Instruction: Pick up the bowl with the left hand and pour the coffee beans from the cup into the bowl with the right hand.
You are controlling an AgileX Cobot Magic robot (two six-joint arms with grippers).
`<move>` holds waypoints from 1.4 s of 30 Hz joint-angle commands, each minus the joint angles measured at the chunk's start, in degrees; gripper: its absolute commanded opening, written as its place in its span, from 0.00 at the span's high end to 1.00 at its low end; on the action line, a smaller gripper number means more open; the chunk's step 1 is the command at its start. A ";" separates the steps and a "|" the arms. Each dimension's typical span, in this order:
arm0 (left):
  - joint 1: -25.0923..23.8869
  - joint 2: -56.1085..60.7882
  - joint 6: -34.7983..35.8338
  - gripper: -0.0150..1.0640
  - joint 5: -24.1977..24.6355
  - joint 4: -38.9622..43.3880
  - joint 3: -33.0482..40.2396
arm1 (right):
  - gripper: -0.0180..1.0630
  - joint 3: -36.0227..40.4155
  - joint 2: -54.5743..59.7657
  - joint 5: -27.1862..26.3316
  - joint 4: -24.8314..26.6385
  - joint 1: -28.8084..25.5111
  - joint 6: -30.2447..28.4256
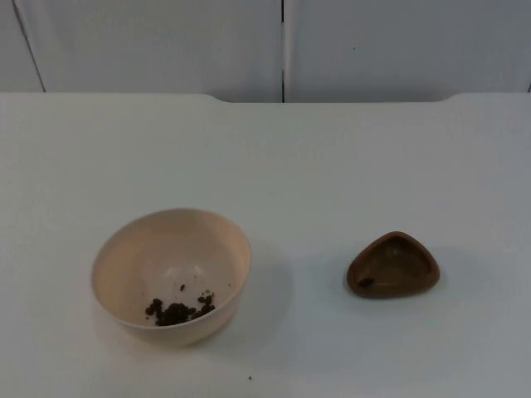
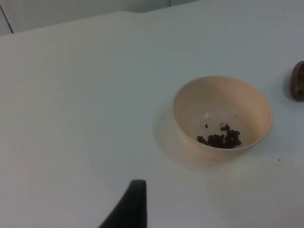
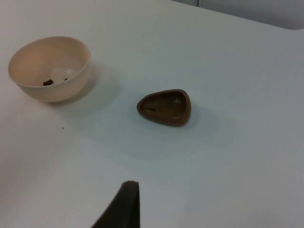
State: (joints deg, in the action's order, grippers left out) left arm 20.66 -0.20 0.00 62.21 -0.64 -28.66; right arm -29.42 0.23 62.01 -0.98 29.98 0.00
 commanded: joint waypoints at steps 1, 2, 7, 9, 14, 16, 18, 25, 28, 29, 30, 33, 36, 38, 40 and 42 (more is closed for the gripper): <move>0.00 0.20 0.00 0.01 -0.72 -0.32 0.22 | 0.01 0.01 -0.23 -0.19 -0.18 -0.09 -0.68; 0.00 0.20 0.00 0.01 -0.72 -0.32 0.22 | 0.01 0.01 -0.23 -0.19 -0.18 -0.09 -0.68; 0.00 0.20 0.00 0.01 -0.72 -0.32 0.22 | 0.01 0.01 -0.23 -0.19 -0.18 -0.09 -0.68; 0.00 0.20 0.00 0.01 -0.72 -0.32 0.22 | 0.01 0.01 -0.23 -0.19 -0.18 -0.09 -0.68; 0.00 0.20 0.00 0.01 -0.72 -0.32 0.22 | 0.01 -0.10 -0.23 -0.19 0.01 -0.09 -0.68; 0.00 0.20 0.00 0.01 -0.72 -0.18 0.22 | 0.01 -0.10 -0.23 -0.29 -0.02 -0.09 -0.68; 0.00 0.20 0.00 0.01 -0.72 -0.18 0.22 | 0.01 -0.10 -0.23 -0.29 -0.02 -0.09 -0.68; 0.00 0.20 0.00 0.01 -0.72 -0.18 0.22 | 0.01 -0.10 -0.23 -0.29 0.08 -0.09 -0.68; 0.22 0.20 0.00 0.01 -0.72 0.06 0.22 | 0.01 -0.10 -0.23 -0.29 0.07 -0.87 -0.68; 0.22 0.20 0.00 0.01 -0.72 0.06 0.22 | 0.01 -0.10 -0.23 -0.29 0.07 -1.51 -0.68; 0.07 0.20 0.00 0.01 -0.72 0.06 0.22 | 0.01 -0.10 -0.23 -0.29 -0.05 -2.50 -0.68; -0.08 0.20 0.00 0.01 -0.72 0.19 0.22 | 0.01 -0.10 -0.23 -0.29 0.08 -5.26 -0.68; -0.08 0.20 0.00 0.01 -0.72 0.19 0.22 | 0.01 -0.10 -0.23 -0.29 0.08 -9.98 -0.68; -0.08 0.20 0.00 0.01 -0.72 0.19 0.22 | 0.01 -0.10 -0.23 -0.29 0.08 -11.81 -0.68; -0.08 0.20 0.00 0.01 -0.72 0.19 0.22 | 0.01 -0.10 -0.23 -0.29 0.08 -16.25 -0.68; -0.08 0.20 0.00 0.01 -0.72 0.19 0.22 | 0.01 -0.10 -0.23 -0.29 0.08 -19.72 -0.68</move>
State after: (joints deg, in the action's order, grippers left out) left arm 20.66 -0.20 0.00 62.21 -0.64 -28.66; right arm -29.42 0.23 62.01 -0.98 13.67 0.00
